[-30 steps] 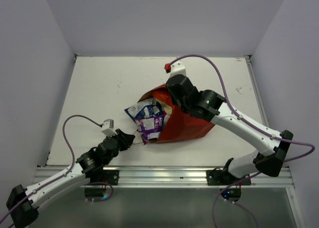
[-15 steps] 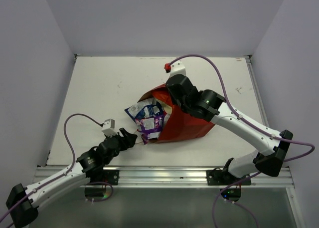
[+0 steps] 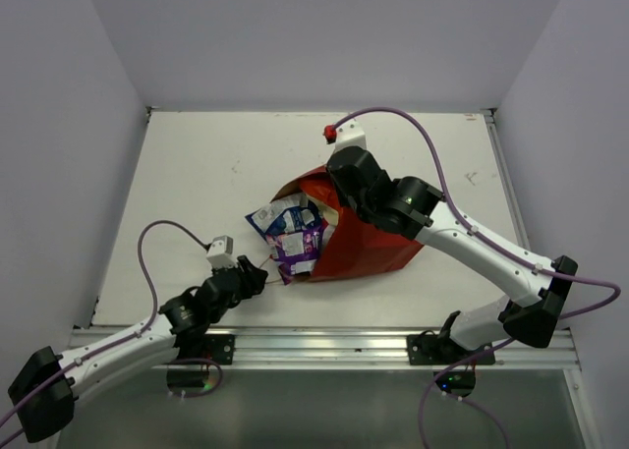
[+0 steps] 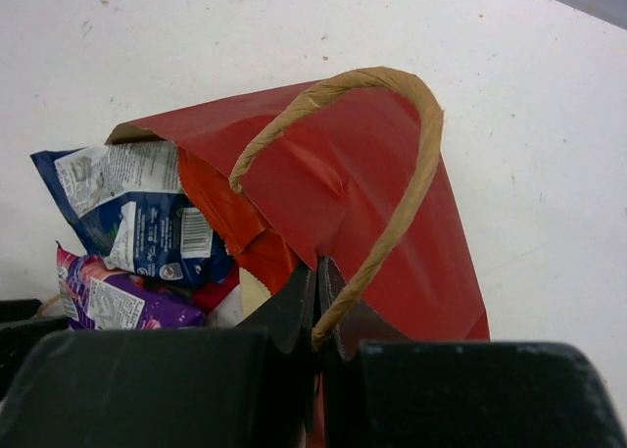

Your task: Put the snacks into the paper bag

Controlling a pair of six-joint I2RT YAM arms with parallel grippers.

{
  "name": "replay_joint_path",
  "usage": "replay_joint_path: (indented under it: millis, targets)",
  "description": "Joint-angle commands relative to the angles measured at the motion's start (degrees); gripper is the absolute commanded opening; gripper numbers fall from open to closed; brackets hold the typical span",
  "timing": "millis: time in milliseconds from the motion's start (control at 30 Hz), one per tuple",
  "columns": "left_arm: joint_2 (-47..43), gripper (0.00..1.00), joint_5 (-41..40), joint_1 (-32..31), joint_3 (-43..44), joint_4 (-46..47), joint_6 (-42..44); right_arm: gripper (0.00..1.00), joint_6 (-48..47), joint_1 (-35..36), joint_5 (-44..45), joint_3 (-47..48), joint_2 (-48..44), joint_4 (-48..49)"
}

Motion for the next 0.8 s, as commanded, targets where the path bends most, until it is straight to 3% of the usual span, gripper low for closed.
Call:
replay_joint_path:
  millis: [0, 67, 133, 300, 533, 767]
  targets:
    - [0.6, 0.49, 0.6, -0.3, -1.2, 7.5, 2.2, 0.00, 1.0, -0.1, 0.6, 2.1, -1.6, 6.1]
    - [0.4, 0.46, 0.6, -0.3, -0.8, 8.2, 3.0, 0.00, 1.0, -0.2, 0.4, 1.9, -1.5, 6.2]
    - [0.4, 0.36, 0.6, -0.3, -0.6, 8.8, 3.7, 0.00, 1.1, -0.1, 0.3, 1.9, -1.3, 6.3]
    - [0.6, 0.00, 0.6, -0.3, -0.4, 9.5, 4.7, 0.00, 1.2, -0.1, -0.3, 1.6, -0.9, 6.4]
    - [-0.9, 0.00, 0.4, -0.3, 4.5, 9.2, 8.8, 0.00, 0.9, -0.2, 0.0, 2.3, -1.0, 5.6]
    - [1.2, 0.00, 1.4, -0.3, 20.8, 7.4, 14.0, 0.00, 0.7, -0.1, 0.5, 2.2, -1.4, 4.8]
